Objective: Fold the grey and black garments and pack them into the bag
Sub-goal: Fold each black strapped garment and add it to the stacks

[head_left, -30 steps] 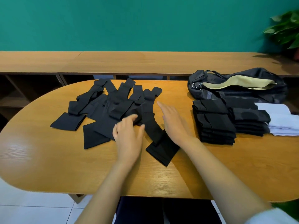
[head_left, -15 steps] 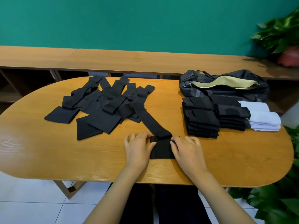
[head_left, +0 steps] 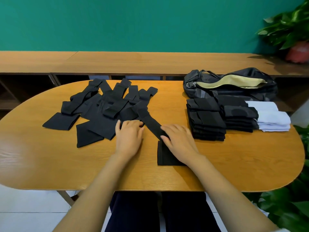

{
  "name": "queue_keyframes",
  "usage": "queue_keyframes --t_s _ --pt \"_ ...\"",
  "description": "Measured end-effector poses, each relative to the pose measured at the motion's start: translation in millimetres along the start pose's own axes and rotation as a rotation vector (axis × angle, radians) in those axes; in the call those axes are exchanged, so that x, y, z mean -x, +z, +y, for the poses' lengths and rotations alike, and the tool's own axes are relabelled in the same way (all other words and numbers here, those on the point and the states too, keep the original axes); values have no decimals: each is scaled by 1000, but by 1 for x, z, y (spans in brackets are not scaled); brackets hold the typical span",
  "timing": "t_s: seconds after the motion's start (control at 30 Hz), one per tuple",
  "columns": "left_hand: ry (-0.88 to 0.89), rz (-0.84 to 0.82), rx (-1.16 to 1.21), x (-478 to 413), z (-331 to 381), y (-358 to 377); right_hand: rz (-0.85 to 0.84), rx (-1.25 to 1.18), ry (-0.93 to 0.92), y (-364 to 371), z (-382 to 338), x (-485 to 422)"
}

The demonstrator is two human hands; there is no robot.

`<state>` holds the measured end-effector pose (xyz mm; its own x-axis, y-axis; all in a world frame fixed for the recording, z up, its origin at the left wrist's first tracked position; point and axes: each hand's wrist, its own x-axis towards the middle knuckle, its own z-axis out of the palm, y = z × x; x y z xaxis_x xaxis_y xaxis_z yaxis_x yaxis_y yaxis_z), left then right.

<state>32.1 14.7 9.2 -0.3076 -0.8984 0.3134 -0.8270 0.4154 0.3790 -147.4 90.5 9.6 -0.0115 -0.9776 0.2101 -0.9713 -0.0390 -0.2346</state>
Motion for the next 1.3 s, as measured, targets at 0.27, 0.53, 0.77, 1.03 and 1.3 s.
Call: queue_keyframes --t_s 0.27,0.53,0.77,1.03,1.3 --pt "56 -297 -345 -30 -27 10 -279 41 5 18 -9 -24" --pt "32 -206 -273 -22 -23 22 -221 43 99 17 6 -13" --pt "140 -160 51 23 19 18 168 -126 2 4 17 12" --pt "270 -100 252 62 34 22 240 -54 6 -3 35 79" --pt "245 -215 338 68 7 17 98 -94 -39 11 20 64"
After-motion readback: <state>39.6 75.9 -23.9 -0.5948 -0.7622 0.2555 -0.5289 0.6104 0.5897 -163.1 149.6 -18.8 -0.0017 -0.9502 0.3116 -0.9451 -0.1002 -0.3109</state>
